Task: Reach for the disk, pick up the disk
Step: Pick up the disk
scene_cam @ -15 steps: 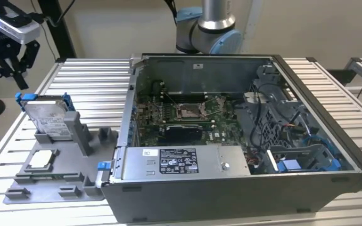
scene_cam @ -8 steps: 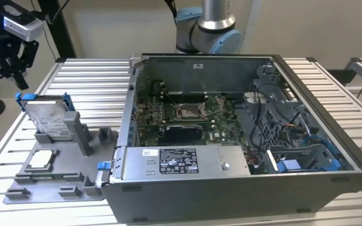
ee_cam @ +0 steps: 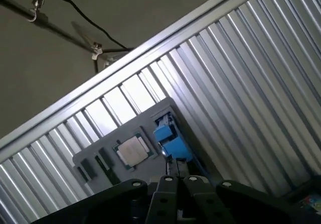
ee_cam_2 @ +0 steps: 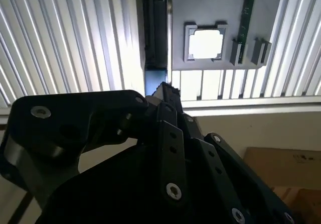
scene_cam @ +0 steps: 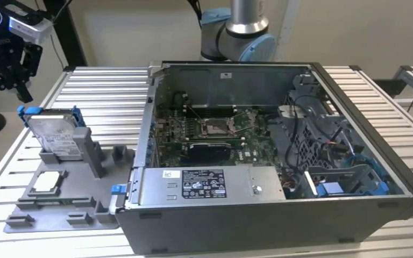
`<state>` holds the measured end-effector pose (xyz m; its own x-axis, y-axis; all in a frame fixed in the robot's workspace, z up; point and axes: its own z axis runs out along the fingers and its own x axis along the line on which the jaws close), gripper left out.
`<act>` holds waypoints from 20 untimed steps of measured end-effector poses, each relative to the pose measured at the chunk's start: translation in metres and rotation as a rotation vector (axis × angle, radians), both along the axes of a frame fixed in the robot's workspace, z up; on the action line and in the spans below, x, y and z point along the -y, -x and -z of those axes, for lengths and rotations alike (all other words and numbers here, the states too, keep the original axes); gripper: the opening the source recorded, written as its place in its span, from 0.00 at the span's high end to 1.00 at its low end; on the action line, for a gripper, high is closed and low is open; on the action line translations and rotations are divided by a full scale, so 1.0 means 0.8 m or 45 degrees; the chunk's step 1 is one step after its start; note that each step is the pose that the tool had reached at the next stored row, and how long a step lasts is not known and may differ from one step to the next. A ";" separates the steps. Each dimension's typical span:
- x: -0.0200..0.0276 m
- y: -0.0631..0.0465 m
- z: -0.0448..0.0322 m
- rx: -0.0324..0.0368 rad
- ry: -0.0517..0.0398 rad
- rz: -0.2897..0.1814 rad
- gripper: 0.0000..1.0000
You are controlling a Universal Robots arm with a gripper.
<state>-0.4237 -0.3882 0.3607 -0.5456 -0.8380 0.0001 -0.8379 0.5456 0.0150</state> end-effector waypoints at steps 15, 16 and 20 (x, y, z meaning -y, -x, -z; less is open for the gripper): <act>0.0000 0.000 0.0000 0.0023 0.008 -0.348 1.00; 0.0000 0.000 0.0000 0.0023 0.008 -0.371 1.00; 0.0000 0.000 0.0000 0.0030 0.009 -0.464 1.00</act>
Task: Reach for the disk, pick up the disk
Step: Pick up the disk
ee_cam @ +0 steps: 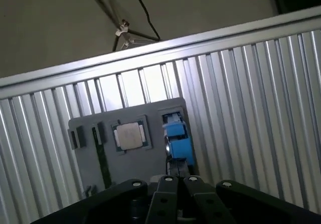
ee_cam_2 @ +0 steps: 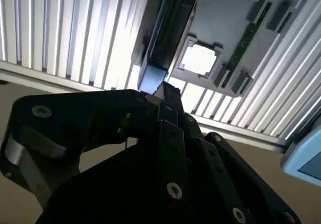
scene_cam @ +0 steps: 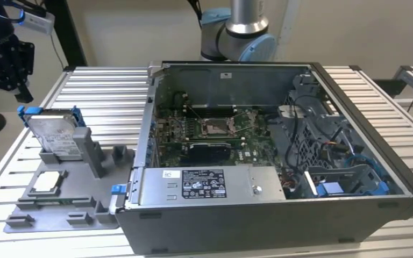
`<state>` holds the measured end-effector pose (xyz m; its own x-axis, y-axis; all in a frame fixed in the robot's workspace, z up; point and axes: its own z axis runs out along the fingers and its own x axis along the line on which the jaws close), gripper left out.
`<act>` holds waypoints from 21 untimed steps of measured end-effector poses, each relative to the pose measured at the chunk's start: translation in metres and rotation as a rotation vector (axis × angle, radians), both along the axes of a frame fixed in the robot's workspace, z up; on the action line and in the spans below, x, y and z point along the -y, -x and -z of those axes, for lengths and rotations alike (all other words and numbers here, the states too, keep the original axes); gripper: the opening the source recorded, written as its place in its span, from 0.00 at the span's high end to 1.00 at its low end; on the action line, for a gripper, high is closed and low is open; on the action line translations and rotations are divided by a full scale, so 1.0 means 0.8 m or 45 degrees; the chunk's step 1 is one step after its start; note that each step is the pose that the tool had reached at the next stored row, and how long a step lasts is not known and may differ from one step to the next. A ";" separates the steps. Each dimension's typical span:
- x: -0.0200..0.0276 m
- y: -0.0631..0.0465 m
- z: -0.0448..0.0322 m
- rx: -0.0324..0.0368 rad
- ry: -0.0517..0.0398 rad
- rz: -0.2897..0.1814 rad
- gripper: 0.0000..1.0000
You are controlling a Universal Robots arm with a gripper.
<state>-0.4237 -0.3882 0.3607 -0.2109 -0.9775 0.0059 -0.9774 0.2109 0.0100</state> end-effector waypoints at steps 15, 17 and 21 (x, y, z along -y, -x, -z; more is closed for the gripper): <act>-0.0031 0.000 0.0000 -0.0003 0.016 -0.256 1.00; -0.0031 0.000 0.0000 -0.0003 0.016 -0.256 1.00; -0.0032 0.000 0.0000 -0.0003 0.016 -0.256 1.00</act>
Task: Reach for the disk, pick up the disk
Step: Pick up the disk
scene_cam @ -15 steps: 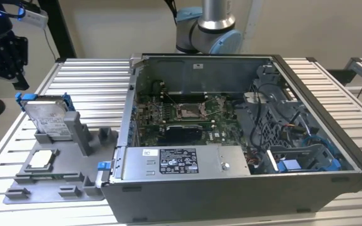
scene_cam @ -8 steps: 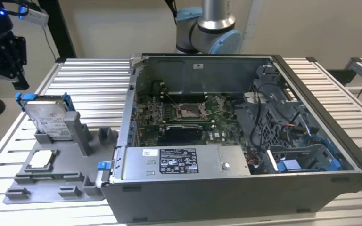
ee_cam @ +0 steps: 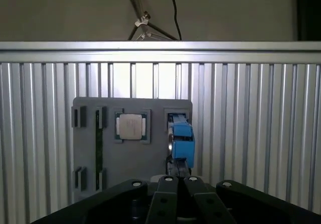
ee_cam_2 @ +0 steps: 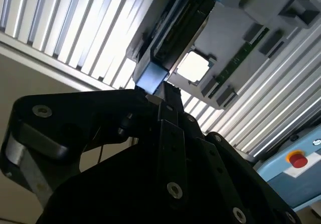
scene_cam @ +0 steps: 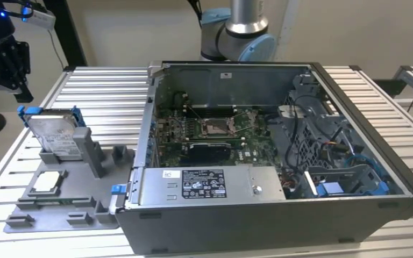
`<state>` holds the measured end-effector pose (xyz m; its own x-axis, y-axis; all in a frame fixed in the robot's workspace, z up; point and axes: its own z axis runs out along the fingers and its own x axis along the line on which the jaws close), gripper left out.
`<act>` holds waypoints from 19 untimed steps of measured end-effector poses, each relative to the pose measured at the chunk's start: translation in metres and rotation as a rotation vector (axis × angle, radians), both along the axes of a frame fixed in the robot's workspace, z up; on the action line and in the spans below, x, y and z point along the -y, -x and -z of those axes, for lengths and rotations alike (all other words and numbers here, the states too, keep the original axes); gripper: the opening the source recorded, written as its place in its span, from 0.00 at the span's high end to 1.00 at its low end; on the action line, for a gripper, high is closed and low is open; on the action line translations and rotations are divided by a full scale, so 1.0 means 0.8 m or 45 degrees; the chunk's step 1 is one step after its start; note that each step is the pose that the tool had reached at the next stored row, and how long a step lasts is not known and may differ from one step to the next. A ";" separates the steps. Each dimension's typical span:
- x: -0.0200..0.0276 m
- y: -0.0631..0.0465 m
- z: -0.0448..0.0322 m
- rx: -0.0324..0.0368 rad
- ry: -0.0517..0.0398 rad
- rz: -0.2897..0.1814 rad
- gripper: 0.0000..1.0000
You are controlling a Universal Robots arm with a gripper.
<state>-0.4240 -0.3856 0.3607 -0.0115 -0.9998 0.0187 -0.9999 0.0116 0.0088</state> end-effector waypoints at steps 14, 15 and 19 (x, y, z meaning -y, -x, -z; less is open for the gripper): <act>0.0000 0.000 0.0000 0.0000 0.000 0.000 0.00; 0.0000 0.000 0.0000 0.0000 0.000 0.000 0.00; 0.0000 0.000 0.0000 0.0000 0.000 0.000 0.00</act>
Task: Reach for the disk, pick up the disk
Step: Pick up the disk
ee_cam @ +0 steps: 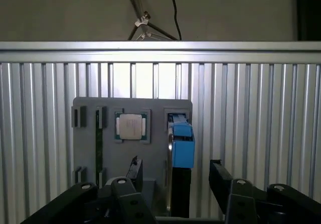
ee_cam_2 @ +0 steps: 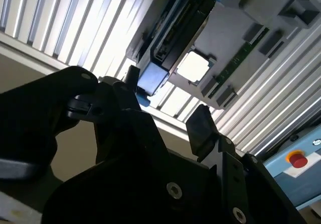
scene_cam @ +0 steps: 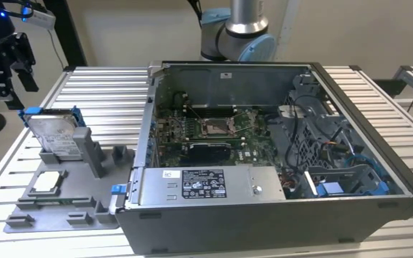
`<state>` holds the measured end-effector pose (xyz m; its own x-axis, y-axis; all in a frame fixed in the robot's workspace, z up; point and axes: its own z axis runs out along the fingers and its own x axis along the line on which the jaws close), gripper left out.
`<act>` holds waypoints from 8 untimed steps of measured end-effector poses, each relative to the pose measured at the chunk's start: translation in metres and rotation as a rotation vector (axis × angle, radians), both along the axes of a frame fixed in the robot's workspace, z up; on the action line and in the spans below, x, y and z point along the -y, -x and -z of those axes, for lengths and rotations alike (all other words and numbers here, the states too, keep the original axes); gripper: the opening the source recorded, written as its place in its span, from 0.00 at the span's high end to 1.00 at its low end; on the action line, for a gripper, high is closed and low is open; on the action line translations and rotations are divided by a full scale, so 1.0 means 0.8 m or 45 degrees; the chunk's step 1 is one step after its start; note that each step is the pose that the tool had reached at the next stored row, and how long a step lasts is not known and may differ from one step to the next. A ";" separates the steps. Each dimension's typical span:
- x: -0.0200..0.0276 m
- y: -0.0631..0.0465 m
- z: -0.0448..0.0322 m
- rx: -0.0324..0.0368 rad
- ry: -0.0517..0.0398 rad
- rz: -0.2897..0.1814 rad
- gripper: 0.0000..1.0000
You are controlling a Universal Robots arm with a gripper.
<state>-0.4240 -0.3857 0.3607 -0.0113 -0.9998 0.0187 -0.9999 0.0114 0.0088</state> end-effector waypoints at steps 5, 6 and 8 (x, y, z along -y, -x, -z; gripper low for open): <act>0.0000 0.000 0.0014 0.0010 0.000 0.000 0.00; 0.0000 0.000 0.0026 0.0017 0.000 0.000 0.00; 0.0000 0.000 0.0065 0.0034 0.000 0.000 0.00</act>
<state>-0.4239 -0.3857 0.3555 -0.0113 -0.9998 0.0187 -0.9999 0.0114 0.0062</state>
